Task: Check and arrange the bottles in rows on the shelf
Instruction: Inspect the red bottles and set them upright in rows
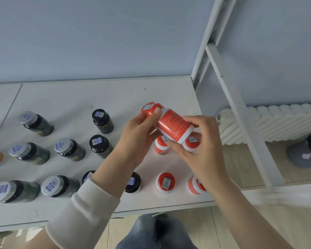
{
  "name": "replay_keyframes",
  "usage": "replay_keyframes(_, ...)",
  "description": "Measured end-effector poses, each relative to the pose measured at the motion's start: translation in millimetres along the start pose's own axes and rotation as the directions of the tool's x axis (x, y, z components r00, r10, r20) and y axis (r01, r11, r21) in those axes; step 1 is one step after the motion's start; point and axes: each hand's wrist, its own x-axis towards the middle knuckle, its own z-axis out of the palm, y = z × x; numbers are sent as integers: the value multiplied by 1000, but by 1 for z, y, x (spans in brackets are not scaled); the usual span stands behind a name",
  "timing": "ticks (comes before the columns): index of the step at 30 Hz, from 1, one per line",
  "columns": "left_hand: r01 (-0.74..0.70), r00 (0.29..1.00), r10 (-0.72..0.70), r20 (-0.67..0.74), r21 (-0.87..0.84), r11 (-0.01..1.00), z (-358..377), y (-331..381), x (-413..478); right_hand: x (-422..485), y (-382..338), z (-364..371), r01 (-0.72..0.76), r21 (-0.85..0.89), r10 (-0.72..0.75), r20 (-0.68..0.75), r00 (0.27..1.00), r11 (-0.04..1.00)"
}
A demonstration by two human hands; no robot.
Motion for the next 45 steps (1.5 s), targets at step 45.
replay_keyframes(45,-23,606,369,-705,448,894,-142,10,-257,-66,-152,125,748,-228,-131,913,387,623)
